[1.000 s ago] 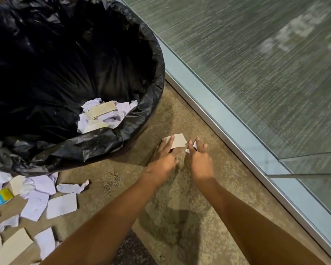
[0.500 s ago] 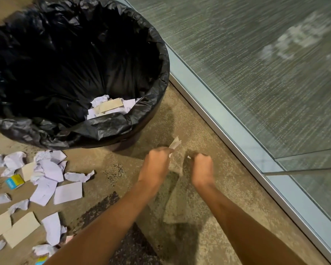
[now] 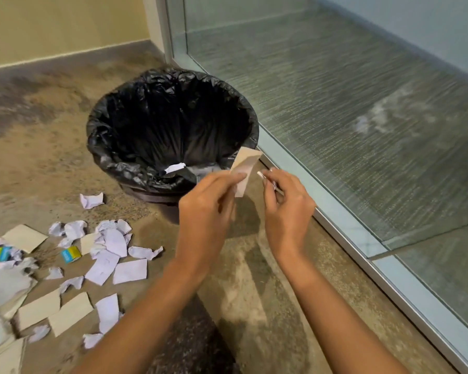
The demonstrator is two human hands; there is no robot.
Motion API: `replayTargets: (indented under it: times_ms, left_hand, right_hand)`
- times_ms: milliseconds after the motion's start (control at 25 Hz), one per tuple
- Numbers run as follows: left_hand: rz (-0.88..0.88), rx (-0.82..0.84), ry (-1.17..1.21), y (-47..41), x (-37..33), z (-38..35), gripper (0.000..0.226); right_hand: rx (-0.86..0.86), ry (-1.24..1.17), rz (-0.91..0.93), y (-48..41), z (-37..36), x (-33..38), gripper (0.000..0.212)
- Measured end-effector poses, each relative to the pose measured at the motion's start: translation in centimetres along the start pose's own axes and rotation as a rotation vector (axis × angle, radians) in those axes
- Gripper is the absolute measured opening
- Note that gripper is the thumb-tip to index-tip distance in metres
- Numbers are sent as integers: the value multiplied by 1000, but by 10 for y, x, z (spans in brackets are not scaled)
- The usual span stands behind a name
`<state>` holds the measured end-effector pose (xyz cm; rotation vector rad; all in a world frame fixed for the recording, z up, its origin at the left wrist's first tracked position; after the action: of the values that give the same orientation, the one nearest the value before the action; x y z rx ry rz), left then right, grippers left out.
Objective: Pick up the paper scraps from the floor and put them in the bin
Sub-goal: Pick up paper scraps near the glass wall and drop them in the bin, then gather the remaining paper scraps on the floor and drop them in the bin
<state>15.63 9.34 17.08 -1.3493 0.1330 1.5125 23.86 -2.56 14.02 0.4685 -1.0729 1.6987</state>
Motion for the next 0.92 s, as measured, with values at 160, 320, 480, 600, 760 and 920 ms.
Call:
replayTargets:
  times_ms: [160, 320, 480, 600, 760, 920]
  left_hand:
    - [107, -162, -55, -27, -8, 54, 25]
    - [629, -118, 282, -50, 29, 76, 34]
    - [618, -60, 357, -61, 33, 91, 34]
    - [548, -156, 345, -43, 31, 112, 29]
    - [581, -285, 347, 19, 35, 137, 21]
    - [712, -339, 224, 109, 48, 167, 22]
  right_hand:
    - [20, -44, 105, -21, -7, 64, 16]
    - [180, 116, 155, -48, -36, 111, 20]
    - [378, 266, 146, -69, -53, 131, 39]
    - [361, 256, 223, -57, -47, 140, 38]
    - [317, 157, 256, -9, -34, 130, 28]
    - [269, 115, 350, 67, -23, 116, 25]
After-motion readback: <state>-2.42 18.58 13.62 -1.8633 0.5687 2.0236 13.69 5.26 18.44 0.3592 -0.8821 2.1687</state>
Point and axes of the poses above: each hand's wrist, its own y-axis away from the middle knuckle, its own z-axis out of the back of the hand, x = y × z, the point moved 4 cm from there along -y, towards the middle knuckle, and after that the axes turned 7 degrees about y, right-handed, at the moved point
